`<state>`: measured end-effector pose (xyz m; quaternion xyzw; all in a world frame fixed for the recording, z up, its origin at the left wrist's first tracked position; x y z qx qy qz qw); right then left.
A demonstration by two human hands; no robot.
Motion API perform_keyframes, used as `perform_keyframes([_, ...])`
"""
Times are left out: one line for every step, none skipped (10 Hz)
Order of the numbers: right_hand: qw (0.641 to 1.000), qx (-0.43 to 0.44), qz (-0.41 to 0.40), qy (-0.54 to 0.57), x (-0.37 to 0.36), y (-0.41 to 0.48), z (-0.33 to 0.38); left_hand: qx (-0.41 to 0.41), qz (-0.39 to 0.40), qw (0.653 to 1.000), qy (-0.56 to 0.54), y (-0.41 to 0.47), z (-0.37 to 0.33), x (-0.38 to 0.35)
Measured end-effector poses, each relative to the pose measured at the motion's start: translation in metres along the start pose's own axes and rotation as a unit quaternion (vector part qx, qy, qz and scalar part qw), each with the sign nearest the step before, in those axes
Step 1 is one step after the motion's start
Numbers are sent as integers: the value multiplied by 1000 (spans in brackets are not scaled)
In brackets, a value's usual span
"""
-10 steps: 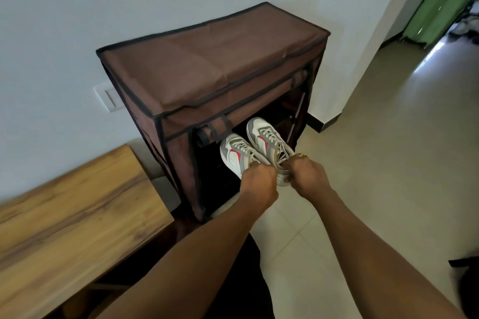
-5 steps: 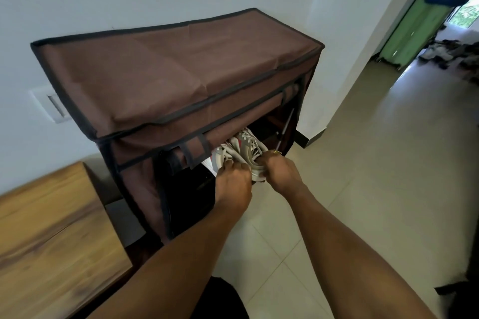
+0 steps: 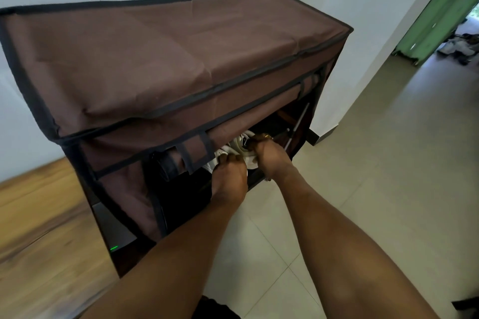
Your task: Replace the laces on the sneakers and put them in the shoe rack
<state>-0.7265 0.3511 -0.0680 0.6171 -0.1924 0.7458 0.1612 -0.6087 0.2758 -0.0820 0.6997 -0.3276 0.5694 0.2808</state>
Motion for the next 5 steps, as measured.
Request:
perform_keyframes([1000,-11,-13,6,-3,0,3,-10,-6,1000,2,0,2,-2])
perform_keyframes([1000,-13,-14,2,-5,0,7,-11,-9,1000,-3,0,3,-4])
perform_keyframes([998,-14,-53,11,2,-9,15,-13,-4,999,-42,-11,14,-2])
perform_keyframes([994,-31,-95,47,5,-26,29,-27,-10,997,-67,-32,25,1])
perform_keyframes([991,-76,-92,66,0,-56,50,-61,20,997,-32,-64,39,13])
Point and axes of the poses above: each hand's wrist, its own y-axis towards the middle knuckle, its own x-axis out of the back of the hand, z = x × y, the point moved 2 cm from there along y, towards the middle knuckle, and after that the axes turned 13 degrees about x, right-handed, at the moved point
